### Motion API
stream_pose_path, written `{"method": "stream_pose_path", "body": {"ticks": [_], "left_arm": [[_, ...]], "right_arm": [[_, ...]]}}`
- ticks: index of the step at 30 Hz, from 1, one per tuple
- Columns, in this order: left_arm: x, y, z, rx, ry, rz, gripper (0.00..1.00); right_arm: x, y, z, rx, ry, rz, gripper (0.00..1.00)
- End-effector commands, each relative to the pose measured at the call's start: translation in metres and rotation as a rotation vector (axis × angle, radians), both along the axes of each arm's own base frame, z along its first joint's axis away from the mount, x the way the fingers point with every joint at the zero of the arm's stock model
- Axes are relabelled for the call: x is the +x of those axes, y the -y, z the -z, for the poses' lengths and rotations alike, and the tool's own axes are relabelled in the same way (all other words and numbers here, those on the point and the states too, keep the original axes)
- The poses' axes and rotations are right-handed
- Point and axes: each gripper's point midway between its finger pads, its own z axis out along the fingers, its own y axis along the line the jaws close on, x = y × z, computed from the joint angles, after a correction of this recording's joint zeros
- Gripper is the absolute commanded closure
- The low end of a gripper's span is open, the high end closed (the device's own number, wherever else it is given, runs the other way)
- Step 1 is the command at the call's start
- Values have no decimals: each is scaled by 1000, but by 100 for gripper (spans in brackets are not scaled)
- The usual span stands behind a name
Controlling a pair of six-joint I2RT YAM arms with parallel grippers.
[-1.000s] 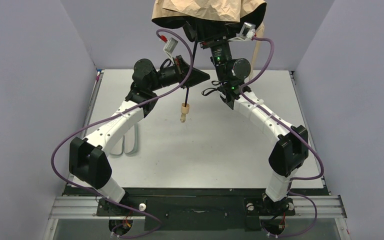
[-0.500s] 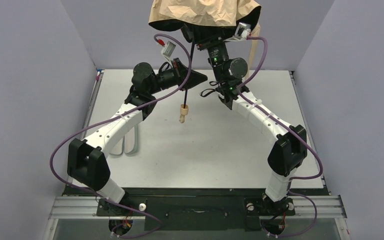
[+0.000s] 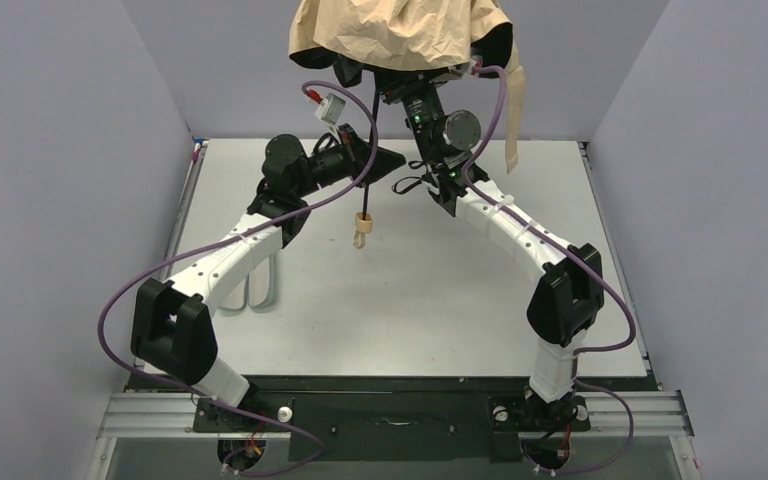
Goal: Open the umbrella
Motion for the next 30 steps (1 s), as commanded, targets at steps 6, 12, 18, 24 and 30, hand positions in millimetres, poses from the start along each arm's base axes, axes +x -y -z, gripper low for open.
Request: {"method": "stream_pose_path", "body": {"ticks": [6,12,18,24,30], "left_arm": [[-76,14,49,149,-37,310,100],[-79,11,60,173,-56,310,100],[-79,12,68,179,-73,318,100],[-78,11,80,202,-80,319,100],[-78,13,88,215,-102,332,100]], "right_arm": [[-40,153,-132,379,313,376,86],[-35,164,-129,367,307,458,85],[-39,170,-132,357,333,491,85],[-42,178,-139,360,356,504,85],[-43,187,-145,358,376,558,80]]}}
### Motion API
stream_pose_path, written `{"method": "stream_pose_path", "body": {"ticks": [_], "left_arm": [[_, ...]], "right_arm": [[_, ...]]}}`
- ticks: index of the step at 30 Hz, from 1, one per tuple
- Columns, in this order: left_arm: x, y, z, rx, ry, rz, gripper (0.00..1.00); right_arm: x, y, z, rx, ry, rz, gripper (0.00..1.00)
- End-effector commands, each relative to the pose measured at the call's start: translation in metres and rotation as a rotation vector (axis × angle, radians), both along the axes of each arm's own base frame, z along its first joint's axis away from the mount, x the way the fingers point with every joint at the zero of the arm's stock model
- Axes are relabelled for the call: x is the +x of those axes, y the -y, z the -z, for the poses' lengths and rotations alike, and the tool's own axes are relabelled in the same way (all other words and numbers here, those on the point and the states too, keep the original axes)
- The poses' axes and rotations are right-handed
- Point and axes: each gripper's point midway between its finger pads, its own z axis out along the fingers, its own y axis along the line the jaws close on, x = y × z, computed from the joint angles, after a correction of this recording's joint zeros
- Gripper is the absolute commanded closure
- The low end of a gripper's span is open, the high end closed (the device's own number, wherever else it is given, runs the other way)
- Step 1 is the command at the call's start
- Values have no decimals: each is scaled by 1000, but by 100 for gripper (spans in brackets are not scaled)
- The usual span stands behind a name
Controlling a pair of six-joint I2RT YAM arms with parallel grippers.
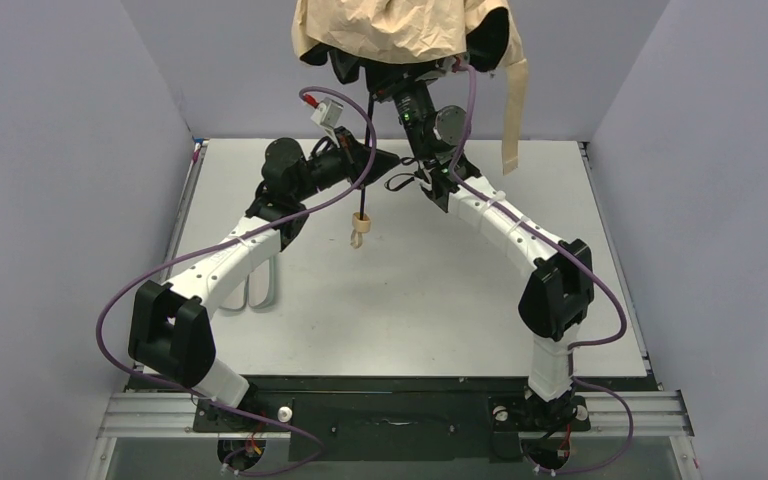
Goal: Open the umbrella
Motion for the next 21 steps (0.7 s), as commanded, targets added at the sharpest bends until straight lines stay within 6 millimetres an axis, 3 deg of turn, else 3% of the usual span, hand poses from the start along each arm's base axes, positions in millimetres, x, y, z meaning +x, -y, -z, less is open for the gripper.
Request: {"method": "stream_pose_path", "body": {"ticks": [1,21], "left_arm": [[-89,21,75,175,-143,413,100],[-84,24,99,238,-175,430,100]], "right_arm": [[-53,199,-151,457,391,478,80],[-48,229,-154,392,467,594,76]]}}
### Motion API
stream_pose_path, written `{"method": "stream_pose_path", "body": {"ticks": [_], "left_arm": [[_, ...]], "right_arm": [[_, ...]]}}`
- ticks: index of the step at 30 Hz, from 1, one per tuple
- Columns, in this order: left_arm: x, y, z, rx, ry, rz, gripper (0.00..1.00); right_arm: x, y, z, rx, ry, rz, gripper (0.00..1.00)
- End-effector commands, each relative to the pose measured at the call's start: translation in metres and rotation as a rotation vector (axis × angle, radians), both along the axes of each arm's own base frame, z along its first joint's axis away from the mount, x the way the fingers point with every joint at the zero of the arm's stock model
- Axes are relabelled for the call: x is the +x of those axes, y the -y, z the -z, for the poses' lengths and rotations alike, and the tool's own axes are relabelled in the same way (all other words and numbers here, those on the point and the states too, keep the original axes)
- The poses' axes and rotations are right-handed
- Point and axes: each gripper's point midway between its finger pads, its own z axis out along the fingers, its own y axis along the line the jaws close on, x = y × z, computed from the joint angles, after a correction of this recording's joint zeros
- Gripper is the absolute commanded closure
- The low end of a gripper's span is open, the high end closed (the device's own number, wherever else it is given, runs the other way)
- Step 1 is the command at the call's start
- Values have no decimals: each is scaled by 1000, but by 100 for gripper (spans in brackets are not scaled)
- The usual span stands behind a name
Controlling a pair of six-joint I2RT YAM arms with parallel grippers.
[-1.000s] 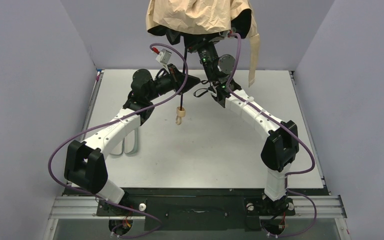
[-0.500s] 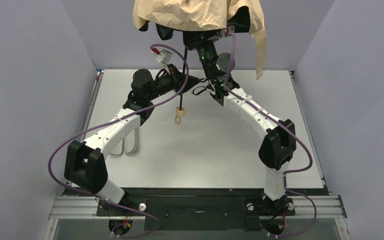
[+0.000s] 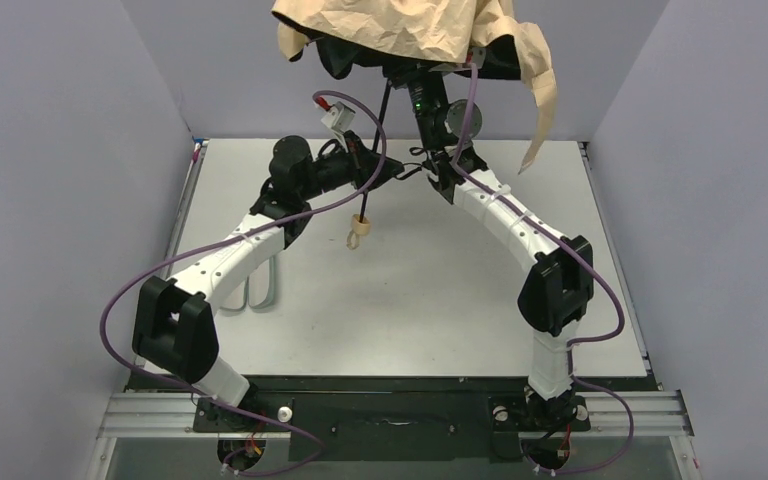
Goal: Open the umbrella
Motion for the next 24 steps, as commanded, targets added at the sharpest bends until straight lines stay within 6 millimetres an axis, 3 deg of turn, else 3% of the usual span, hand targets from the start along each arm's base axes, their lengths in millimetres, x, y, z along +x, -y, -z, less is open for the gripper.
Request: {"method": "stream_pose_path", "body": {"ticks": [1,7,11,19,22,23,24], "left_arm": [[-82,20,81,166,-208,392,100],[-79,21,81,169,-207,394,100],[-77,22,80,166,-206,389,100],[-73,15,97,205,-207,342,100],[-65,20,81,168,-196,320,100],[-63,22,76,154,-196,313,100],[-57,25,60,120,-182,297,100]], "right_arm": [[-66,203,-139,385,430,447,76],[-68,216,-144,373,459,480,77],[-68,222,-147,365,470,490,84],[-65,235,-154,404,455,441,80],[-55,220,-143,369,416,363,73],[-59,215,-143,370,410,319,67],[-49,200,-127,326,371,281,64]]}}
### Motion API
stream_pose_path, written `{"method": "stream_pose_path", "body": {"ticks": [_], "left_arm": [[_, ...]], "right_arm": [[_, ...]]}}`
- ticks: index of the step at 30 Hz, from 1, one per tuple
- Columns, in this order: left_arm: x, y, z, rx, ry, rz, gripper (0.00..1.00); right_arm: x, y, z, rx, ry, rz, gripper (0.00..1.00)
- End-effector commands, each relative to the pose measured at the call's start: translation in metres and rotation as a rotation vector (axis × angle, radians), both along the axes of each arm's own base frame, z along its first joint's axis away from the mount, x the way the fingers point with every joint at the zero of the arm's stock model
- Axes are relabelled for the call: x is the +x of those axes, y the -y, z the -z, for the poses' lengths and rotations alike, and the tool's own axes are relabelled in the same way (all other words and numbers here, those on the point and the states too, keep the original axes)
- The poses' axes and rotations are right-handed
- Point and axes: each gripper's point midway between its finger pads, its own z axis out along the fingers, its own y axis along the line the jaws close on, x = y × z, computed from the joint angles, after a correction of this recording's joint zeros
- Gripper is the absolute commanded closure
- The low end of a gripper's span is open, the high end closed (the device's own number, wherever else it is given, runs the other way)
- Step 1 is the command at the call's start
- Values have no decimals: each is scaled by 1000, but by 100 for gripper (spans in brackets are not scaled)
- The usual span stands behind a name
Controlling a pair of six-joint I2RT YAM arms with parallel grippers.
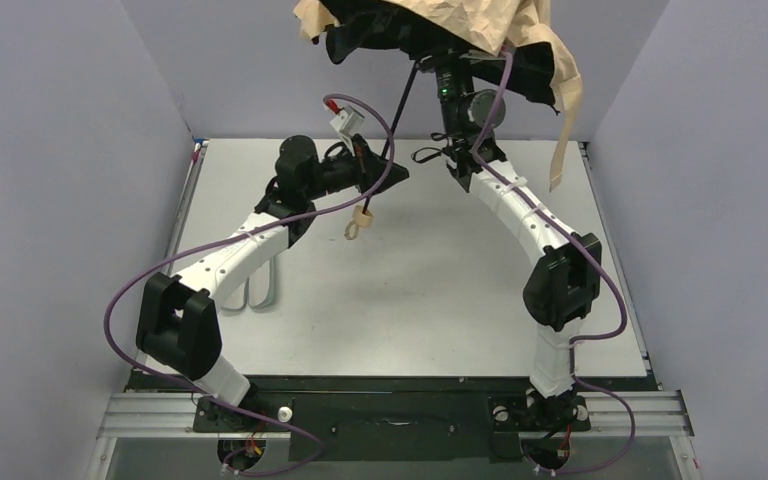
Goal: Open the umbrella
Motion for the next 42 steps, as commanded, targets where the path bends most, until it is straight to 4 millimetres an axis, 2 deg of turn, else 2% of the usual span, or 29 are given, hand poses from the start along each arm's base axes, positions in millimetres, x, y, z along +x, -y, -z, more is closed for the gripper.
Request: {"method": "stream_pose_path", "body": {"ticks": [1,2,3,4,5,6,7,8,13,20,21,25,29,36,42], "left_arm": [[-55,19,48,84,-219,258,100],[-50,21,33,59,-201,241,100],[-46,22,28,47,-195,231,100],[-40,23,13,17,-175,214,100],[-37,24,9,6,-170,207,100],[-34,25,-3,-14,-152,200,100],[-33,26,-6,-21,-150,198,100],[-31,26,-15,-42,-136,197,100],[-26,29,-35,-104,-129,185,100],[-18,26,-51,-151,-114,147,100],[-16,25,-54,-156,-108,140,100],[-14,24,-58,-167,-99,131,100],[-16,24,-60,-171,-86,143,100],[-22,22,-64,-172,-62,160,100],[-25,20,-66,-174,-54,158,100]], "right_arm": [[-76,151,-112,267,347,206,58],[-67,134,-92,223,302,165,55],[-71,128,-90,218,289,132,49],[-64,114,-68,194,238,90,47],[-70,110,-67,188,231,71,44],[-66,96,-47,162,187,38,43],[-72,93,-46,157,185,23,40],[-71,82,-31,133,157,-2,39],[-77,59,-6,84,108,-60,32],[-74,51,19,57,35,-79,29],[-74,46,29,51,11,-84,29],[-83,37,46,55,-38,-95,36],[-84,32,53,72,-59,-85,57],[-64,35,61,140,-120,-30,62],[-46,38,77,171,-184,10,71]]}}
